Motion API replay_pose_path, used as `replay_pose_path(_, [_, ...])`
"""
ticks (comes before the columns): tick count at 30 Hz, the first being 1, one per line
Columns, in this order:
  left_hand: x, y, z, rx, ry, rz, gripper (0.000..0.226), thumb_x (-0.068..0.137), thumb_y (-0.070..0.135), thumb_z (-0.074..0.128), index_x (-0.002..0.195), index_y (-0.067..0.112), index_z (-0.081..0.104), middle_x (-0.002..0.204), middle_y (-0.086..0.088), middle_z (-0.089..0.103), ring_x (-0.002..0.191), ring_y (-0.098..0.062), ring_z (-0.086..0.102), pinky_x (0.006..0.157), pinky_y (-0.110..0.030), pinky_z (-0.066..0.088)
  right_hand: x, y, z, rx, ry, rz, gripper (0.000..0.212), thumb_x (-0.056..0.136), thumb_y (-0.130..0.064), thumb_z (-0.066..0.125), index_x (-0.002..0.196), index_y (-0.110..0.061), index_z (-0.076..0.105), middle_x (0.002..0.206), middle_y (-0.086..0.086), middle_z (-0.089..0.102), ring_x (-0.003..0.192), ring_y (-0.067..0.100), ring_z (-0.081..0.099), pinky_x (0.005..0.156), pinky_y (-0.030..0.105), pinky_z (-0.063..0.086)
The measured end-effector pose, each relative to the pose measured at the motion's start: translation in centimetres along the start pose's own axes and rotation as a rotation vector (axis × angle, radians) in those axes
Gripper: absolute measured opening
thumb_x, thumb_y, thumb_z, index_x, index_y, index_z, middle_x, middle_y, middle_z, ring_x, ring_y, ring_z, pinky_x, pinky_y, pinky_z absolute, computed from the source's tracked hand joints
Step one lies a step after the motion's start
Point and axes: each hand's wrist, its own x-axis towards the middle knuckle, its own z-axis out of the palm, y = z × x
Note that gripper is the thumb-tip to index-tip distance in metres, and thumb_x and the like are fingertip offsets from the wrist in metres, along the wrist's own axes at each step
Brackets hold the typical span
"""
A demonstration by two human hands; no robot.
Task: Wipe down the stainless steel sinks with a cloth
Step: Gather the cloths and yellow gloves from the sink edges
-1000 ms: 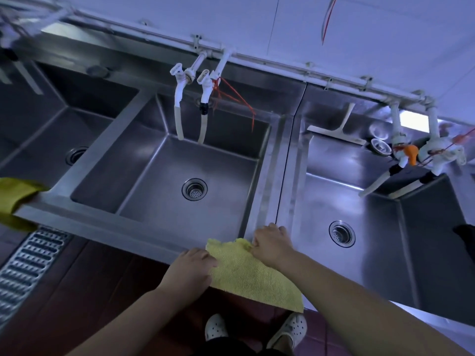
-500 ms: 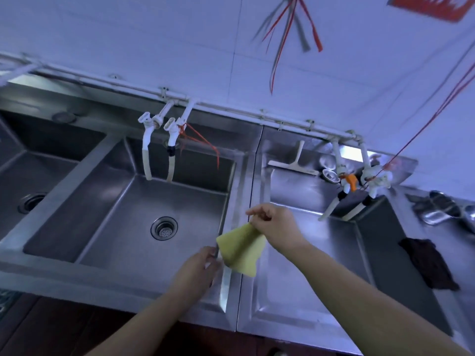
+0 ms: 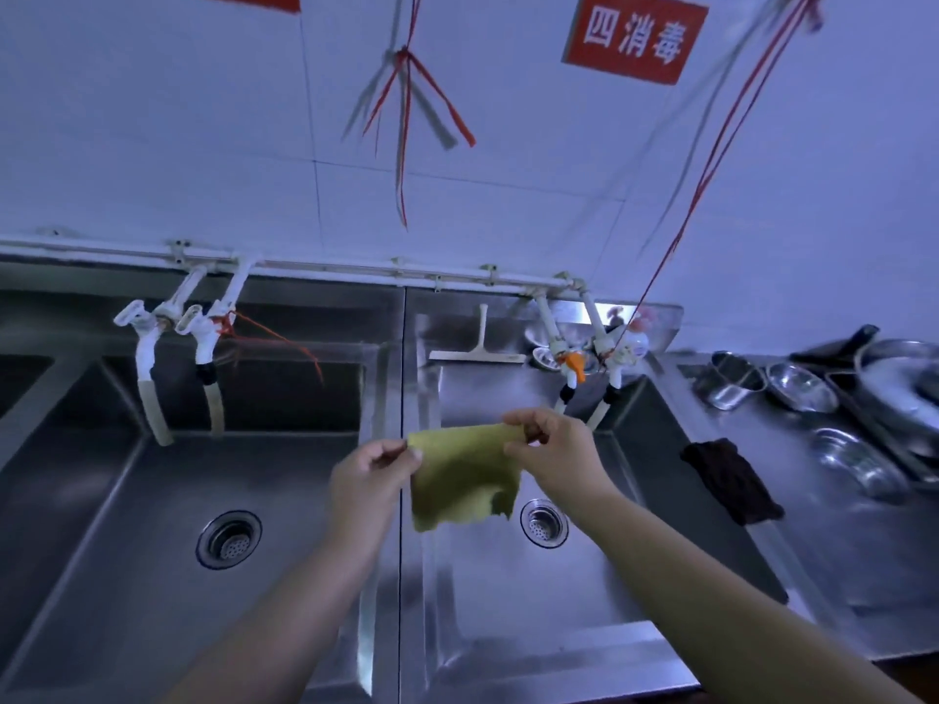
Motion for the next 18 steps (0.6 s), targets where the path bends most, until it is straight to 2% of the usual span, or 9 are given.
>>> replay_pose_path(3, [0.9, 0.8, 2.2, 0.059, -0.019, 0.079, 0.012, 0.080, 0.012, 0.073, 0.082, 0.021, 0.065, 0.090, 0.006, 0.066, 0.084, -0.009, 0.061, 0.070, -0.018, 0.043, 0.8, 1.4, -1.8, -0.082, -0.008, -0.014, 0.035, 0.076, -0.010, 0.069, 0.109, -0.021, 0.067, 0.083, -0.012, 0.059, 0.081, 0.010, 0.056, 0.075, 0.023, 0.048])
replay_pose_path(5, [1.6, 1.3, 3.9, 0.069, -0.068, 0.133, 0.015, 0.079, 0.008, 0.074, 0.077, 0.022, 0.066, 0.095, 0.009, 0.067, 0.085, -0.006, 0.062, 0.073, -0.018, 0.045, 1.6, 2.3, -3.0, -0.105, -0.010, -0.045, 0.034, 0.074, -0.010, 0.071, 0.106, -0.018, 0.067, 0.087, -0.010, 0.060, 0.081, 0.008, 0.057, 0.071, 0.016, 0.046])
replay_pose_path(7, [2.4, 1.7, 6.0, 0.079, -0.110, 0.142, 0.015, 0.079, 0.009, 0.073, 0.073, 0.023, 0.068, 0.090, 0.013, 0.070, 0.080, -0.001, 0.063, 0.069, -0.013, 0.047, 2.7, 3.4, -4.5, -0.102, -0.030, -0.067, 0.025, 0.072, -0.009, 0.070, 0.092, -0.022, 0.067, 0.078, -0.014, 0.059, 0.071, 0.001, 0.055, 0.059, 0.006, 0.042])
replay_pose_path(10, [3.6, 1.7, 10.0, 0.115, -0.124, 0.140, 0.012, 0.080, 0.015, 0.073, 0.071, 0.022, 0.069, 0.069, 0.013, 0.069, 0.064, 0.005, 0.061, 0.056, -0.006, 0.044, 4.7, 5.7, -7.3, -0.118, -0.079, -0.048, 0.022, 0.071, -0.011, 0.069, 0.066, -0.031, 0.060, 0.061, -0.013, 0.056, 0.053, -0.002, 0.050, 0.048, 0.010, 0.039])
replay_pose_path(12, [4.4, 1.4, 13.4, 0.120, -0.127, 0.151, 0.010, 0.082, 0.018, 0.070, 0.072, 0.018, 0.068, 0.063, 0.011, 0.066, 0.057, 0.006, 0.057, 0.051, -0.005, 0.042, 6.4, 7.9, -9.6, -0.117, -0.103, -0.052, 0.023, 0.071, -0.014, 0.071, 0.056, -0.025, 0.058, 0.057, -0.007, 0.051, 0.049, 0.000, 0.044, 0.048, 0.015, 0.035])
replay_pose_path(14, [5.1, 0.9, 17.5, 0.119, -0.129, 0.146, 0.011, 0.085, 0.019, 0.068, 0.075, 0.016, 0.066, 0.064, 0.008, 0.064, 0.057, 0.004, 0.055, 0.053, -0.009, 0.042, 8.4, 10.7, -12.3, -0.087, -0.137, -0.048, 0.019, 0.073, -0.016, 0.074, 0.059, -0.015, 0.060, 0.066, -0.005, 0.050, 0.057, 0.003, 0.044, 0.053, 0.016, 0.035])
replay_pose_path(16, [5.7, 0.2, 22.1, 0.141, -0.154, 0.122, 0.009, 0.087, 0.022, 0.066, 0.080, 0.016, 0.066, 0.071, 0.007, 0.065, 0.066, -0.003, 0.058, 0.062, -0.019, 0.045, 10.4, 13.8, -15.2, -0.038, -0.179, -0.004, 0.020, 0.074, -0.019, 0.075, 0.062, -0.019, 0.059, 0.072, -0.009, 0.052, 0.060, 0.001, 0.047, 0.056, 0.014, 0.038])
replay_pose_path(18, [6.1, -0.9, 26.9, 0.167, -0.195, 0.076, 0.005, 0.085, 0.019, 0.068, 0.085, 0.015, 0.066, 0.078, 0.004, 0.068, 0.072, -0.009, 0.060, 0.067, -0.023, 0.046, 12.4, 17.6, -18.2, 0.020, -0.222, 0.053, 0.020, 0.075, -0.018, 0.075, 0.062, -0.023, 0.060, 0.064, -0.011, 0.056, 0.055, -0.002, 0.049, 0.050, 0.009, 0.038])
